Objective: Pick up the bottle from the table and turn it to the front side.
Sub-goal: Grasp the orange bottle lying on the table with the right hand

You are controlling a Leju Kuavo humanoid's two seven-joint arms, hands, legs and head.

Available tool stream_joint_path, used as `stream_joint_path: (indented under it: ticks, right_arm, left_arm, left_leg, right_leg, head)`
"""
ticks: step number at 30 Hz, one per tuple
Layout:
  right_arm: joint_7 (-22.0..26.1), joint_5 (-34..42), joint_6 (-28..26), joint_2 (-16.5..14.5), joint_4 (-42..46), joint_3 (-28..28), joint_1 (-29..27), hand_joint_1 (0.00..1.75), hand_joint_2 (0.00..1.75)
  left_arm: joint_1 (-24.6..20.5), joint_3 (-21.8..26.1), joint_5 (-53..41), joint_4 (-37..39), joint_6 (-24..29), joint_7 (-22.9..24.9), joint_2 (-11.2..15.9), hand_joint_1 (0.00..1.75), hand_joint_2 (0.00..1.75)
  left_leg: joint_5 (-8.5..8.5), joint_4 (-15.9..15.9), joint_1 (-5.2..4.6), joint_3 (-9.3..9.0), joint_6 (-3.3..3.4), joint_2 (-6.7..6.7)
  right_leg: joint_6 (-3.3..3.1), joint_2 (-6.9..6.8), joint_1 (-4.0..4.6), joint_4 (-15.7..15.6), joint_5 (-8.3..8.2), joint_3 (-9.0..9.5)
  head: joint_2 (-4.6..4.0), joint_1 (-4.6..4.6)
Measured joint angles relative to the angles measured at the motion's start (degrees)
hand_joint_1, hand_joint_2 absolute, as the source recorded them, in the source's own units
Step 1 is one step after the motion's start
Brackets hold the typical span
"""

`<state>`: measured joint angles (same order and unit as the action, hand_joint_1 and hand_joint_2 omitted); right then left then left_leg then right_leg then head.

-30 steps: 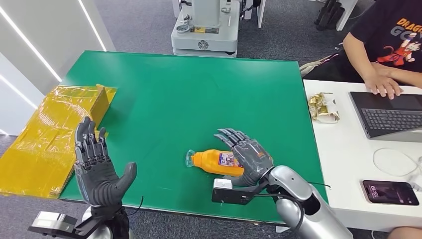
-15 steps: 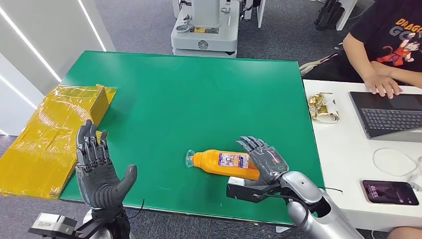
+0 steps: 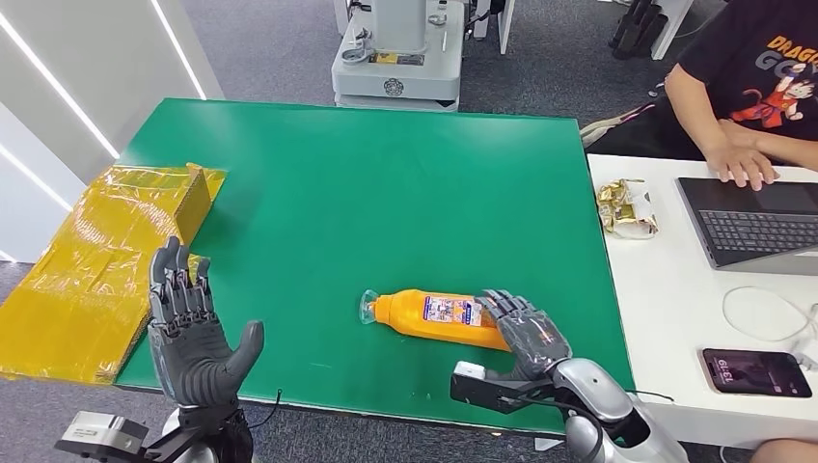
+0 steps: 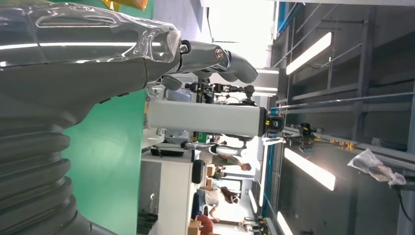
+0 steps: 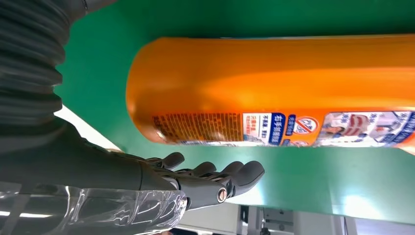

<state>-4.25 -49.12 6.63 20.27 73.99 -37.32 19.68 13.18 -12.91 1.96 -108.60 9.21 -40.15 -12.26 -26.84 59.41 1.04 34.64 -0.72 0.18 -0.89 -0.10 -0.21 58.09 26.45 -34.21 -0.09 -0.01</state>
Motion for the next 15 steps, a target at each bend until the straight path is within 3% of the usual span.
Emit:
stream_joint_path:
  ticks: [15]
  right_arm:
    - [-0.1, -2.3, -1.1, -1.6, -3.1, 1.2, 0.0, 0.00, 1.75]
  left_arm:
    - [0.0, 0.3, 1.0, 0.7, 0.5, 0.0, 0.0, 0.00, 1.75]
  left_leg:
    - [0.00, 0.0, -0.01, 0.01, 0.01, 0.00]
  right_leg:
    - [0.00, 0.00, 0.00, 0.0, 0.00, 0.00]
  head:
    - [0.00, 0.00]
